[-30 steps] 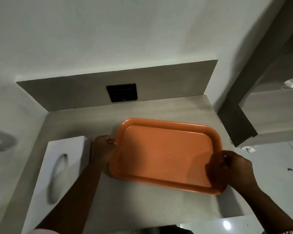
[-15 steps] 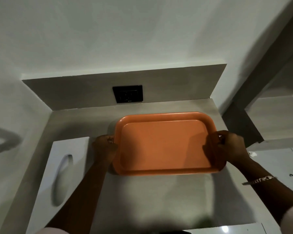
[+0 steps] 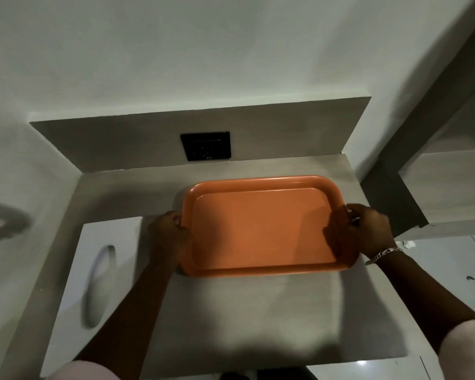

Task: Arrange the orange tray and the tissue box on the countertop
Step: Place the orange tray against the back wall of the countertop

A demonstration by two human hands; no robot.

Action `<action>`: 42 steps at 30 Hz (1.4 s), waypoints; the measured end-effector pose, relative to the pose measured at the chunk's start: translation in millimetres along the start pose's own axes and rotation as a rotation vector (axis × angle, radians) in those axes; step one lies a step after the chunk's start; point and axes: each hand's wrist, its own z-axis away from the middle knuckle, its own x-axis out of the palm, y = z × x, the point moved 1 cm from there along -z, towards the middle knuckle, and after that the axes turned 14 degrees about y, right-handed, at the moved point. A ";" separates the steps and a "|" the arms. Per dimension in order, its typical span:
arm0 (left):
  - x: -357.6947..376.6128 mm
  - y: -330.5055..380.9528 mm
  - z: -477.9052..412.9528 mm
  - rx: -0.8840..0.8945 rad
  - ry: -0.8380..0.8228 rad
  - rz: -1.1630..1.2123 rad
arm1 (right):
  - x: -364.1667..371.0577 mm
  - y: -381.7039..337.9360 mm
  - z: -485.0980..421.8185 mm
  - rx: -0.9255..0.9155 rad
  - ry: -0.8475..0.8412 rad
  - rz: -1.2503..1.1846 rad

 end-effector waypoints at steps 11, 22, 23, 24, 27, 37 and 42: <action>30.1 -5.0 117.8 0.710 -0.119 -0.233 | 23.0 -42.0 110.5 -0.456 -0.099 0.164; 46.1 -26.9 131.9 0.680 -0.149 -0.497 | 65.4 -21.7 134.2 -0.503 -0.046 0.344; 47.9 -25.8 129.3 0.674 -0.148 -0.498 | 67.7 -22.0 130.5 -0.505 -0.038 0.345; 50.1 -24.8 126.4 0.670 -0.141 -0.495 | 69.7 -22.6 126.4 -0.506 -0.032 0.345; 56.0 -21.8 115.9 0.657 -0.123 -0.480 | 74.9 -26.2 113.6 -0.501 -0.030 0.343; 71.1 -11.8 80.7 0.664 -0.109 -0.504 | 86.2 -43.2 75.9 -0.508 -0.052 0.356; 73.4 -8.9 69.2 0.661 -0.107 -0.504 | 88.6 -49.4 67.9 -0.505 -0.066 0.358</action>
